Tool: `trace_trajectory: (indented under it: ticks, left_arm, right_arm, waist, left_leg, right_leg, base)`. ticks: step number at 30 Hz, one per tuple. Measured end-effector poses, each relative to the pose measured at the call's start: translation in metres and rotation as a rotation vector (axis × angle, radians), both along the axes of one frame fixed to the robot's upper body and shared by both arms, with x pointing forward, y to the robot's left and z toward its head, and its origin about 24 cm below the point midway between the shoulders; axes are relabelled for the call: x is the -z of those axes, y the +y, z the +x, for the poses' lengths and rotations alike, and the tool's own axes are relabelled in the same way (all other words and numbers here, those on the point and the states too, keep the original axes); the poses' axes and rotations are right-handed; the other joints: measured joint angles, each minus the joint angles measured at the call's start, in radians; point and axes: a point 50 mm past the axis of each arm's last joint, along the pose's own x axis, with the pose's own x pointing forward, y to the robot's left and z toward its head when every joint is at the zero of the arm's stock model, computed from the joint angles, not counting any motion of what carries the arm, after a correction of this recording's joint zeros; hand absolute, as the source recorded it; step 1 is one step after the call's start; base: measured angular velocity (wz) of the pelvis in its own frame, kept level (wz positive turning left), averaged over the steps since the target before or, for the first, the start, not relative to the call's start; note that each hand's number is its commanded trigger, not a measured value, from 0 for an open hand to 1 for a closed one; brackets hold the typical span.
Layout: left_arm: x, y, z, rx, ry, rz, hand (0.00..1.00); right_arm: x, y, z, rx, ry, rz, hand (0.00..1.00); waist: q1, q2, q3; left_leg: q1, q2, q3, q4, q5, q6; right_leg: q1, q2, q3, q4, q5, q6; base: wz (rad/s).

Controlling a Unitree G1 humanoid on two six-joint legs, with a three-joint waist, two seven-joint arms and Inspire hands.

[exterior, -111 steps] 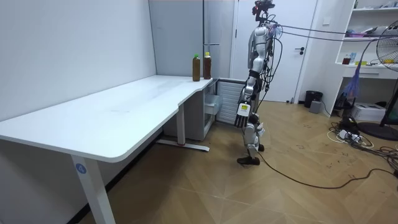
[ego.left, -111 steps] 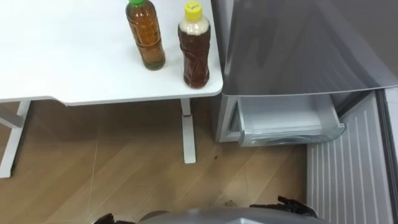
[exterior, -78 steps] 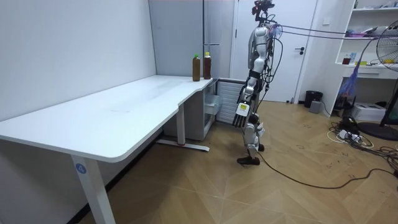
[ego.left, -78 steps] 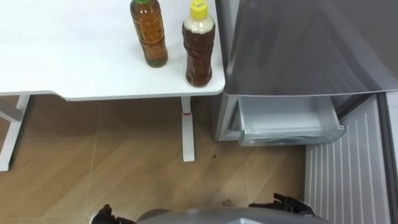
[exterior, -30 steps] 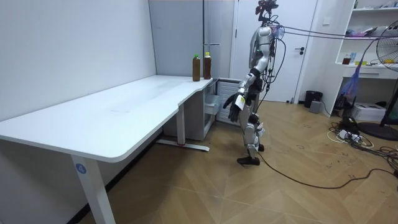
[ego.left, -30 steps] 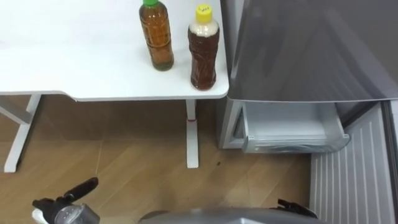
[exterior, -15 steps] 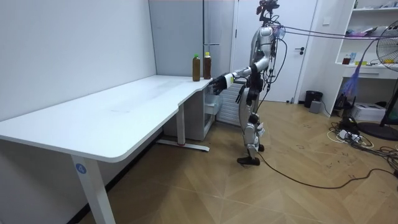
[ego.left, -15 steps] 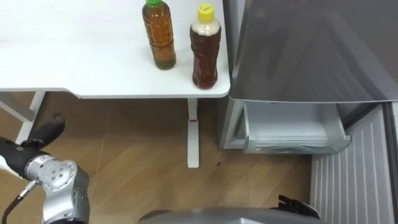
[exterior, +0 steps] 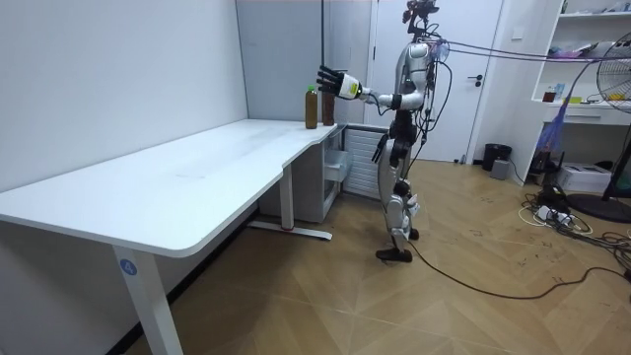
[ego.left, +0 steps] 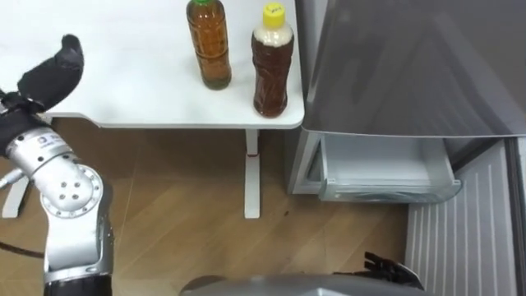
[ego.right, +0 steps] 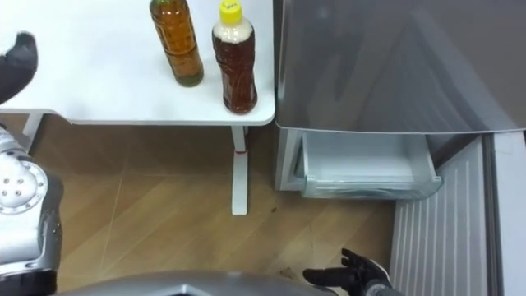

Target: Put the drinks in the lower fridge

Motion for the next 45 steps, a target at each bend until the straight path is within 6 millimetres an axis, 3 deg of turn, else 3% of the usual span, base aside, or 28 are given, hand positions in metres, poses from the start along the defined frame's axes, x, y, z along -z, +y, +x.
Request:
trace_trajectory:
  ticks: [3, 7, 12, 23, 32, 45]
  left_arm:
    - [-0.011, -0.011, 0.008, 0.093, -0.037, 0.018, 0.00]
    - [-0.029, -0.034, 0.017, 0.263, -0.103, 0.054, 0.00]
    - [-0.036, -0.054, 0.022, 0.421, -0.118, 0.091, 0.00]
    - [-0.031, -0.071, 0.027, 0.638, -0.058, 0.089, 0.00]
    - [-0.027, -0.094, 0.028, 0.833, -0.019, 0.119, 0.00]
    - [-0.022, -0.099, 0.029, 0.942, 0.036, 0.095, 0.00]
  right_arm:
    - [0.001, 0.000, 0.001, 0.010, 0.004, 0.014, 0.00]
    - [0.002, 0.001, 0.004, 0.007, 0.016, 0.024, 0.00]
    - [0.002, 0.003, 0.008, -0.003, 0.017, 0.035, 0.00]
    - [0.002, 0.003, 0.008, -0.005, 0.015, 0.037, 0.00]
    - [0.002, 0.005, 0.013, -0.009, 0.006, 0.040, 0.00]
    - [0.001, 0.004, 0.018, -0.038, 0.004, 0.032, 0.00]
  waist:
    - [-0.008, 0.002, 0.0104]
    - [-0.020, 0.001, 0.0097]
    - [-0.050, 0.000, 0.0052]
    - [-0.076, 0.001, 0.0003]
    - [-0.104, 0.005, 0.0000]
    - [-0.120, 0.011, 0.0012]
  left_leg:
    - [-0.010, 0.000, -0.003, 0.001, 0.000, 0.000]
    - [-0.022, 0.000, -0.003, 0.000, 0.000, 0.000]
    - [-0.023, 0.000, 0.001, 0.003, 0.001, 0.000]
    - [-0.017, 0.001, 0.014, 0.009, 0.001, 0.000]
    - [-0.018, 0.002, 0.012, -0.001, 0.001, 0.001]
    - [-0.002, 0.002, 0.016, -0.004, 0.001, 0.001]
  right_leg:
    - [-0.004, 0.000, -0.001, 0.000, 0.000, 0.000]
    - [-0.017, 0.001, 0.000, 0.000, 0.000, 0.000]
    - [-0.016, 0.002, 0.010, 0.001, 0.000, 0.000]
    - [-0.018, 0.002, 0.054, 0.001, 0.000, 0.000]
    - [-0.018, 0.003, 0.052, 0.002, 0.000, -0.001]
    - [-0.018, 0.003, 0.051, 0.002, 0.000, -0.001]
  base:
    - [0.01]
    - [-0.03]
    - [-0.03]
    - [-0.04]
    - [0.00]
    - [0.00]
